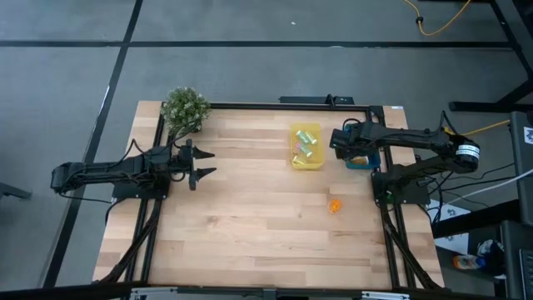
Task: Pick and place medicine bottles into bin by pill shape (circle, oval)
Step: Put the large orange pill bottle into the blue bin
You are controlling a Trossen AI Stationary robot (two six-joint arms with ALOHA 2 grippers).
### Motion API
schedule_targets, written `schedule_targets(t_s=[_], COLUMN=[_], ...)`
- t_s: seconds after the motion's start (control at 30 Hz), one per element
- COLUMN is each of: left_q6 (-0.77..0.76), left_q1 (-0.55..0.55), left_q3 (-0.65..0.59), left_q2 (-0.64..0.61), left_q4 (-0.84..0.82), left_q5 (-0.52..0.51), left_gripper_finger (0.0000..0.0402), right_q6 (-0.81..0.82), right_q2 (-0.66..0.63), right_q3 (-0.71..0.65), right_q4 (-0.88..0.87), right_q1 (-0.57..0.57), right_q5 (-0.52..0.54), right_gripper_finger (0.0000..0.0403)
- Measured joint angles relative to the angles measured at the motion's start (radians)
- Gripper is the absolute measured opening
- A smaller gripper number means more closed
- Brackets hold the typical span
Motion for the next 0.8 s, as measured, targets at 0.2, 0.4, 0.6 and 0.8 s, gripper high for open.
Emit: schedule_targets(t_s=[0.2, 0.4, 0.6, 0.8], left_q6=[0.000, 0.000, 0.000, 0.000], left_q1=[0.000, 0.000, 0.000, 0.000], left_q3=[0.000, 0.000, 0.000, 0.000], left_q2=[0.000, 0.000, 0.000, 0.000], left_q4=[0.000, 0.000, 0.000, 0.000], left_q5=[0.000, 0.000, 0.000, 0.000], left_gripper_finger=[0.0254, 0.0254, 0.0254, 0.0254], right_q6=[-0.020, -0.048, 0.007, 0.120], right_q2=[0.000, 0.000, 0.000, 0.000], right_q3=[0.073, 0.180, 0.212, 0.212], right_q4=[-0.005, 0.000, 0.004, 0.004], right_q1=[0.072, 0.184, 0.320, 0.472], right_q5=[-0.133, -0.137, -0.217, -0.232], right_gripper_finger=[0.0224, 0.0224, 0.0224, 0.0224])
